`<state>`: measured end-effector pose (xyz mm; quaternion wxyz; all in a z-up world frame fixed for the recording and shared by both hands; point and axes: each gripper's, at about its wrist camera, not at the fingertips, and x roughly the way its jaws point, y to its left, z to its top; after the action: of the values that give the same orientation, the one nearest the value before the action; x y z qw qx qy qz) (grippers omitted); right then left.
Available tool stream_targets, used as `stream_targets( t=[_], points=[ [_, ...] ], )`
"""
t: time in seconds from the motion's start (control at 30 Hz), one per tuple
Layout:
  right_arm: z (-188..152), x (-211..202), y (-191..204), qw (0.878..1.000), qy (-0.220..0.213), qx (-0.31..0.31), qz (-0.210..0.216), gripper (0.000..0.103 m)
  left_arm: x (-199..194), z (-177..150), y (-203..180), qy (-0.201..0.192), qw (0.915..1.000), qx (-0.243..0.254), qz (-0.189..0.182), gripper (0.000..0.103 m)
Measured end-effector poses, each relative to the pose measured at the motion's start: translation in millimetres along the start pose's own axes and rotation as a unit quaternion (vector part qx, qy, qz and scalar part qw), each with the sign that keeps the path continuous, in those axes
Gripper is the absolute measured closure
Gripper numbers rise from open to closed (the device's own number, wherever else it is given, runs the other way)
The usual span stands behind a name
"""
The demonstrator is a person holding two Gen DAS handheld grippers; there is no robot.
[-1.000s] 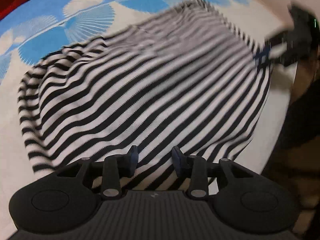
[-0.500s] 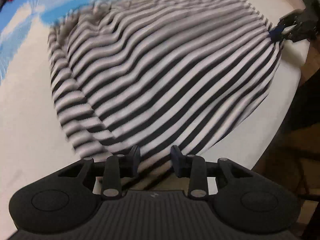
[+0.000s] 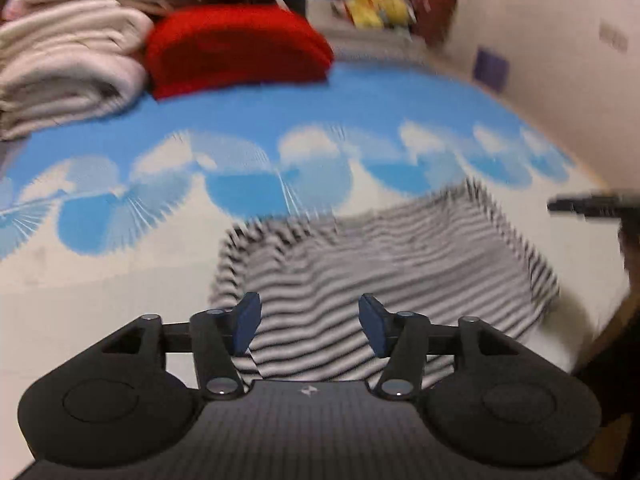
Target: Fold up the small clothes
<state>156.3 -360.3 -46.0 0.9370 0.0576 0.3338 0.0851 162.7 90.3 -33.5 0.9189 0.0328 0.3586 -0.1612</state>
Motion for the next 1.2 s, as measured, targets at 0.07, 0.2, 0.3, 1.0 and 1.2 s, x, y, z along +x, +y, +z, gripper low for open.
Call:
stream_targets(
  t=[0.07,0.2,0.3,1.0,1.2],
  points=[
    [0,-8,18,1.0,-0.023,0.014,0.007,0.054,-10,-4,13,-0.025,0.9993,-0.03,-0.004,0.041],
    [-11,-21,57,0.999,-0.035,-0.002,0.024,0.054,0,-21,43,0.02,0.9925,-0.118,0.022,0.041],
    [-14,-23,83,0.999,-0.04,-0.01,0.035,0.054,5,-23,43,0.04,0.9936,-0.103,0.022,0.041],
    [-40,13,178,0.994,-0.019,-0.107,0.0,0.094,23,-30,45,0.064,0.9936,-0.092,0.019,0.04],
    [-45,27,198,0.991,0.0,-0.126,0.034,0.092,27,-29,47,0.071,0.9924,-0.098,0.02,0.04]
  ],
)
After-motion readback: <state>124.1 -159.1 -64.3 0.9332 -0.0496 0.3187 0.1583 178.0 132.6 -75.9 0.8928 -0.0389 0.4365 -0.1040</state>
